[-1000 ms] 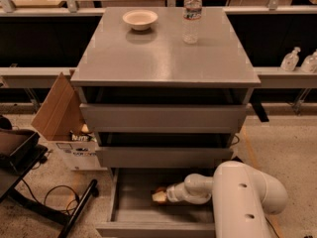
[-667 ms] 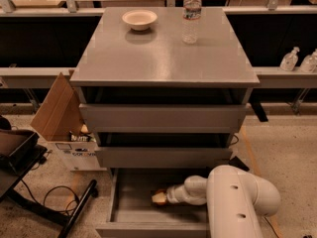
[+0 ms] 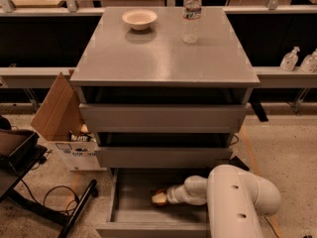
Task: Place orange into bottom drawer
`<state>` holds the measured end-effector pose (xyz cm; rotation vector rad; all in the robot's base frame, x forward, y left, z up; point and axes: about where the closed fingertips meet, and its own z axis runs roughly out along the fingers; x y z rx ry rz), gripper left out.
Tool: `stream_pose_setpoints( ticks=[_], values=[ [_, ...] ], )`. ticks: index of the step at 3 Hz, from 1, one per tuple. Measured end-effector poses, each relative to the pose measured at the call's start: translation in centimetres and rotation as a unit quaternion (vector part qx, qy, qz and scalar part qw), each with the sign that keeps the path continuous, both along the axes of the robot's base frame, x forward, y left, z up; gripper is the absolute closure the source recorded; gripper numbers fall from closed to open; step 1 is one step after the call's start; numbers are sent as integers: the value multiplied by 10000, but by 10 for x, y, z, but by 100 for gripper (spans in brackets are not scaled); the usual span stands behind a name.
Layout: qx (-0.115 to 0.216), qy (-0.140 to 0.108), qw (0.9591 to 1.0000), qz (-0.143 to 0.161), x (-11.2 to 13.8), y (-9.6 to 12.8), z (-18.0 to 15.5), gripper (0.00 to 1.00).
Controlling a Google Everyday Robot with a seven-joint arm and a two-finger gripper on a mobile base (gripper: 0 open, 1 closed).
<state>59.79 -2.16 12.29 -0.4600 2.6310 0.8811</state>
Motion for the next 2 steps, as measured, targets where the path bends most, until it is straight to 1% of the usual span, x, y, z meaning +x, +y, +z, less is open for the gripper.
stream_pose_setpoints(
  ticks=[2],
  values=[
    [8, 15, 10000, 16, -2, 3, -1, 13]
  ],
)
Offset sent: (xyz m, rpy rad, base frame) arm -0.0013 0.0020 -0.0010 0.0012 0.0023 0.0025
